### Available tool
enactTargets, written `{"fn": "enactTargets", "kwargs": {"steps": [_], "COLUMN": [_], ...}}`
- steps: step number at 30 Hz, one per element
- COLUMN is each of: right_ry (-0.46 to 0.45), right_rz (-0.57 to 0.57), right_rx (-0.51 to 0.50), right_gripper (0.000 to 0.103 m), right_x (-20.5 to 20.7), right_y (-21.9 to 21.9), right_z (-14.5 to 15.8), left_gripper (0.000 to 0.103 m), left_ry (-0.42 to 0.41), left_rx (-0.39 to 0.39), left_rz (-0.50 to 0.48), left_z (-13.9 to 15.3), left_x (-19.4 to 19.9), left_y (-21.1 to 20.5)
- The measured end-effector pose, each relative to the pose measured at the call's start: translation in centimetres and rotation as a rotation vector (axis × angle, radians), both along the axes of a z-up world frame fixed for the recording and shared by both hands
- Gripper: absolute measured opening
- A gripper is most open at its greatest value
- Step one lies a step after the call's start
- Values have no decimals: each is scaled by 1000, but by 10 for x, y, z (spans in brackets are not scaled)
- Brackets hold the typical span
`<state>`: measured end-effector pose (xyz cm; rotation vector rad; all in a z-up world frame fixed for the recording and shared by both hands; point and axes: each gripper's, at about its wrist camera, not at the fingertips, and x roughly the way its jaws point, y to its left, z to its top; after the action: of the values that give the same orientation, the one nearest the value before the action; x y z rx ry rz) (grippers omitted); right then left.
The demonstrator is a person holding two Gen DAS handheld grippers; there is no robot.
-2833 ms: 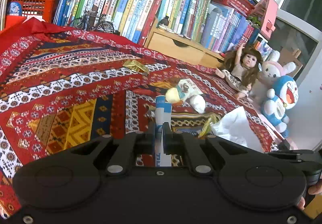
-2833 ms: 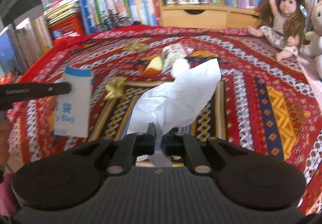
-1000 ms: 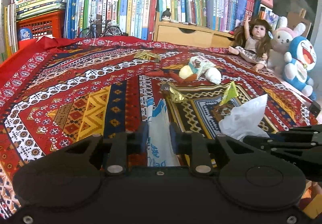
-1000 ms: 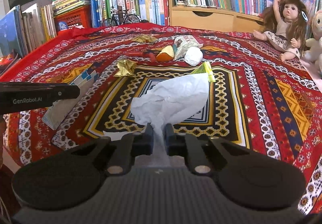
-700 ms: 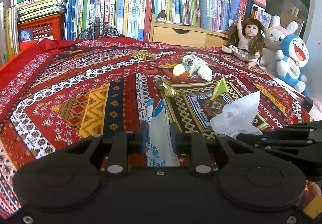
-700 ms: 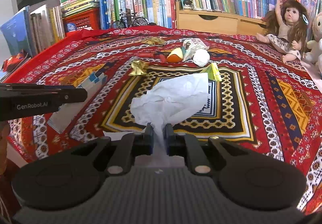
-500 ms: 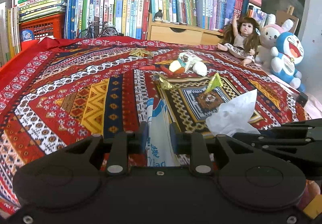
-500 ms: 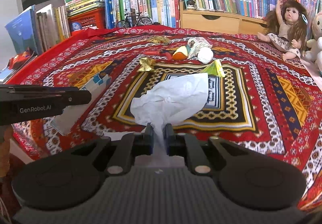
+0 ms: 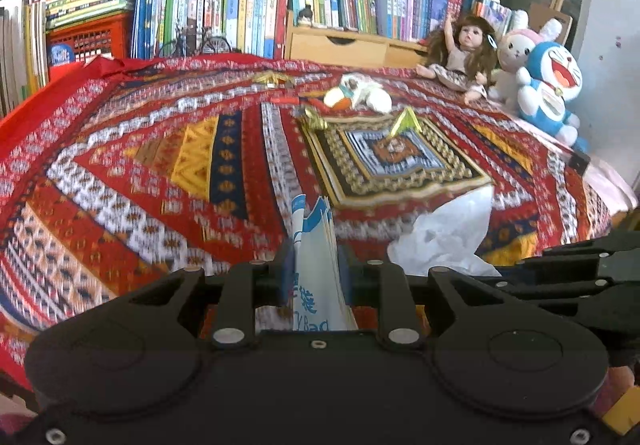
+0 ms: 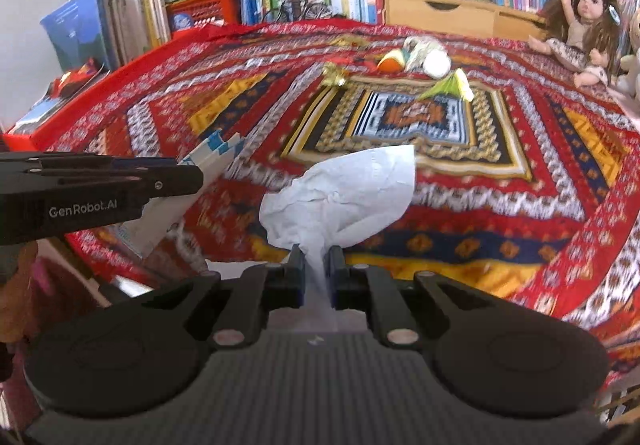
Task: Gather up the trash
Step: 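Lower both held items into the black bag and open both grippers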
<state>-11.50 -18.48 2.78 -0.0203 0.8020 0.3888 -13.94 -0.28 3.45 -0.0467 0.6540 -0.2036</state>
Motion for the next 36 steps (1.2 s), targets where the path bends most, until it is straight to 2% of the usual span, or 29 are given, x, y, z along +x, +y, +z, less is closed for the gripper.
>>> {"fn": "enactTargets", "kwargs": {"steps": [7,16,25,36], "right_ry": [70,213,367,519], "right_rz": [27,56,61,61], "right_rx": [8,1,-15,-20], "right_gripper": [14,14,14,16], "right_x": [-25,-41,-40,-29], "right_y": [8,20,29,37], "right_z": [-18,-51,-88,-132], "left_gripper": [22,22,22,23], "left_ry": [36,151,314,440], "left_rx": [21,33,32,58], "left_rz": [-18,-38,-47,-60], "left_z": [-21,-58,-107,-149], "left_x": [-33,-57,-60,-49], "left_y": [0,2,4,3]}}
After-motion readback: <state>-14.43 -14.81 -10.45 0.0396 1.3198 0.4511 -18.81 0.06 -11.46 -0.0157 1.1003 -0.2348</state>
